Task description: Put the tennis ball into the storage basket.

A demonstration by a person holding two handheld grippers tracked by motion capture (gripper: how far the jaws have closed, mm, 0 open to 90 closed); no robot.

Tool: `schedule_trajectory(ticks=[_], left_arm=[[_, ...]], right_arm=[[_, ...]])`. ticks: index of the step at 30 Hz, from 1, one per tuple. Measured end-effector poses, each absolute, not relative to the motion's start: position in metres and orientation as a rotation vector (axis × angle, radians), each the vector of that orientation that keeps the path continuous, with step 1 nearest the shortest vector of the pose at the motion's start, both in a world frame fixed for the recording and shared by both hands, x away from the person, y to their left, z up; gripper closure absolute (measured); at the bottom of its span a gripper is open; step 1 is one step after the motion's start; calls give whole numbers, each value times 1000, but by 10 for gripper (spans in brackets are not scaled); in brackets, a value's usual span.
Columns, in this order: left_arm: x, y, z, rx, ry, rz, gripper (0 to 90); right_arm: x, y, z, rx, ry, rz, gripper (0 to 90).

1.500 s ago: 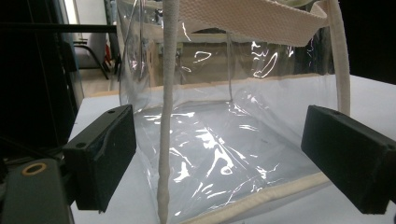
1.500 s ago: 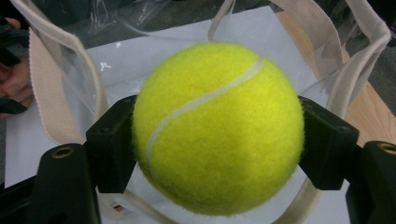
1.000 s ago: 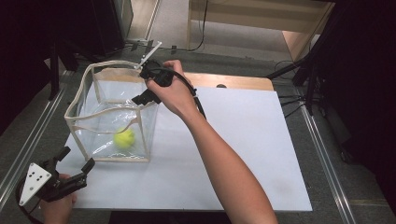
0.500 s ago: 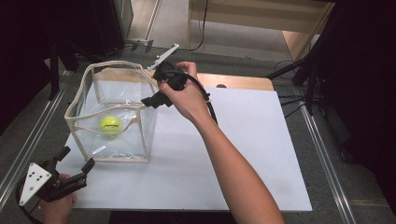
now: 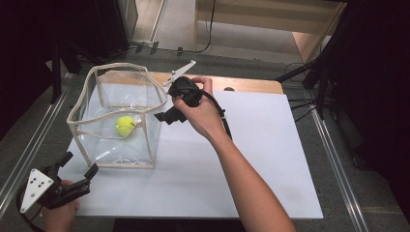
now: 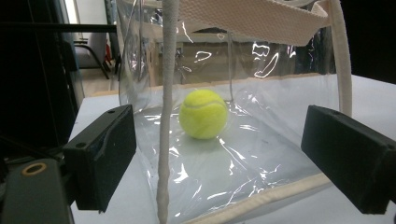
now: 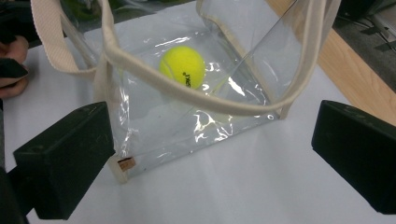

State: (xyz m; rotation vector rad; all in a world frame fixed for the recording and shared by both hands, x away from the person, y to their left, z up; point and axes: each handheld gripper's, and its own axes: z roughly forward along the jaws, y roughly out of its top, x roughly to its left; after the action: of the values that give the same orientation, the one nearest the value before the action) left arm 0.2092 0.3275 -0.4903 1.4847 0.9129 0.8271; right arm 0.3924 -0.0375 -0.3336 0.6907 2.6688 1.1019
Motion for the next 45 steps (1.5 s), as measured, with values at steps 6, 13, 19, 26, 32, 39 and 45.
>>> schedule_trajectory(ticks=[6,13,19,26,32,39,45], left_arm=[[209,327,-490,1485,909,828,104],[209,327,-490,1488,908,830,104],[209,327,-490,1485,906,831,104],[209,327,-490,1492,907,833,104],[209,327,-490,1489,908,832,104],[209,327,-490,1490,905,833,104],[209,327,-490,1492,904,833,104]], right_arm=[[386,-42,-348,710,2667,1113,0],[376,-48,-367,728,2668,1123,0],[368,-55,-382,751,2667,1137,0],[358,-65,-397,766,2654,1164,0],[348,-72,-408,768,2640,1181,0],[337,-83,-423,801,2629,1194,0],[328,-92,-434,823,2605,1214,0]])
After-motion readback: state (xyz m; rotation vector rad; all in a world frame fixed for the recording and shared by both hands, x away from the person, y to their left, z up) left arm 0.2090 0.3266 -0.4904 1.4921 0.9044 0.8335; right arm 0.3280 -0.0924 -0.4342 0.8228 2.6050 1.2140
